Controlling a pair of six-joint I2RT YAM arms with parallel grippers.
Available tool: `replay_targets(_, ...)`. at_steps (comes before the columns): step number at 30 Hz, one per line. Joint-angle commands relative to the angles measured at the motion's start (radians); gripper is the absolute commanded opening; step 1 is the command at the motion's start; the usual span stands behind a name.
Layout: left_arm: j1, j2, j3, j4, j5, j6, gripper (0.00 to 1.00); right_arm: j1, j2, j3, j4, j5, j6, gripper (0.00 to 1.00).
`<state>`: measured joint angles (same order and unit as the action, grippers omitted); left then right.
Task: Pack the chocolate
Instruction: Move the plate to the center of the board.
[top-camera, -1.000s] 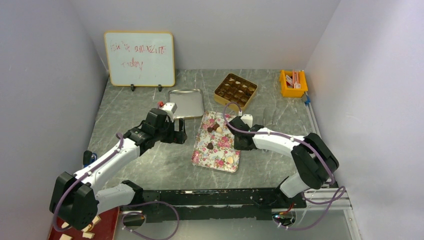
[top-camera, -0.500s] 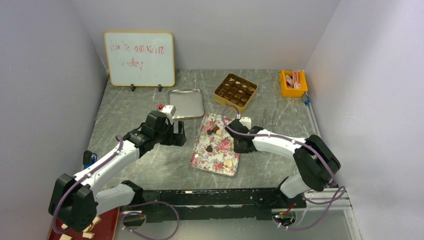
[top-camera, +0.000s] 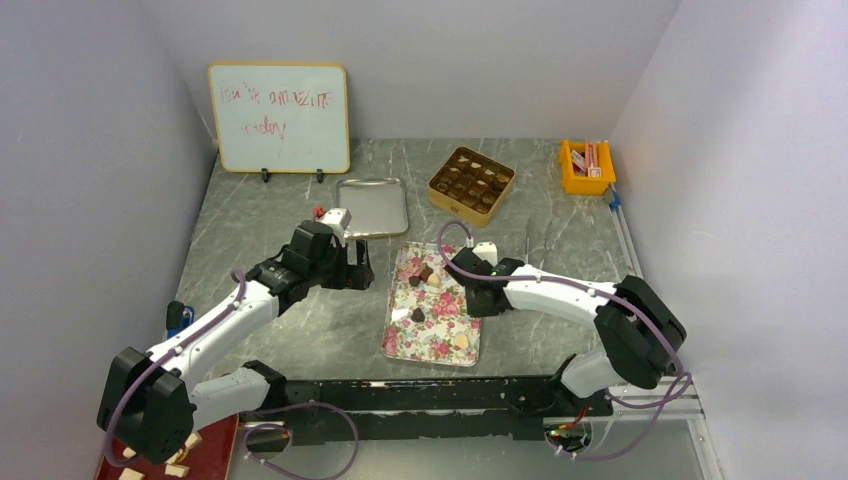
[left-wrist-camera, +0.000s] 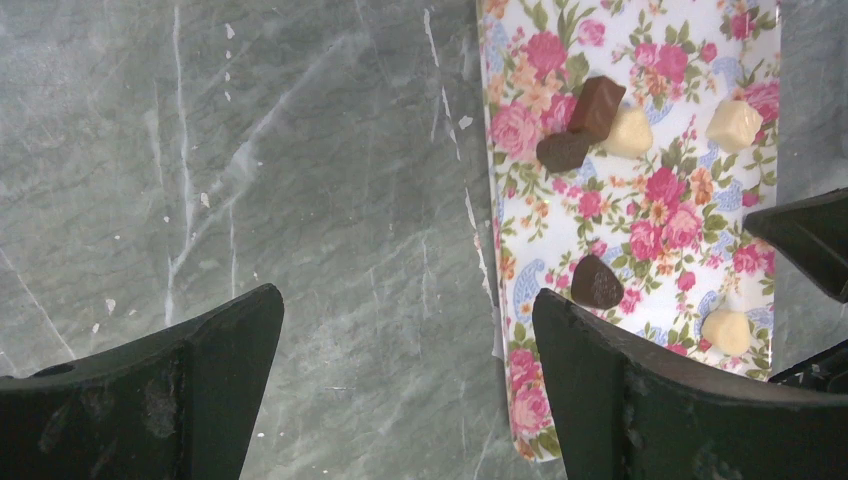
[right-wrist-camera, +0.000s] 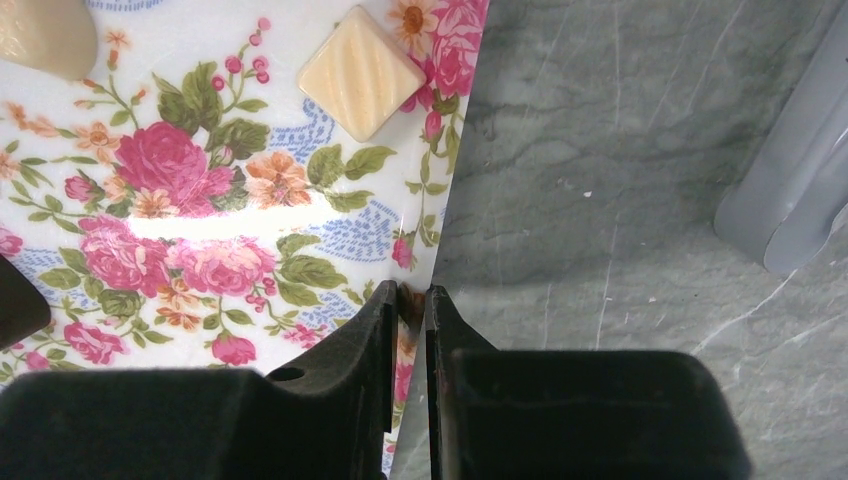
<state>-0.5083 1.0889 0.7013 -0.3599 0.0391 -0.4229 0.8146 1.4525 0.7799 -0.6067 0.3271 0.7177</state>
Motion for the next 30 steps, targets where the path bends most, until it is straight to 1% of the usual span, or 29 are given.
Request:
replay_targets(1,-0.002,-0.017,0.013,0.033,0.015,-0.023,1.00,0.034,-0.043,-0.006,-0.051,-0.014,-0.011,0.12)
replay_targets(12,-0.004,-0.003,0.019,0.040,0.016,-0.030,1.00,0.071,-0.056,-0.047,-0.053,-0.016,0.015,0.12)
replay_targets(15,-0.004,0.005,0.022,0.044,0.016,-0.030,1.00,0.073,-0.053,-0.051,-0.053,-0.011,0.015,0.13)
replay_targets(17,-0.004,0.010,0.025,0.044,0.015,-0.028,1.00,0.073,-0.045,-0.051,-0.052,-0.006,0.017,0.18)
replay_targets(21,-0.004,0.020,0.038,0.039,0.011,-0.021,1.00,0.074,-0.024,-0.034,-0.063,0.012,0.023,0.31)
replay_targets(25,-0.003,0.031,0.053,0.035,0.006,-0.015,1.00,0.074,-0.015,-0.005,-0.073,0.027,0.020,0.40)
replay_targets(27,-0.004,0.039,0.061,0.033,0.005,-0.012,1.00,0.074,-0.014,0.015,-0.084,0.037,0.024,0.46)
replay_targets(30,-0.003,0.048,0.075,0.031,0.004,-0.007,1.00,0.073,-0.018,0.050,-0.104,0.051,0.022,0.47)
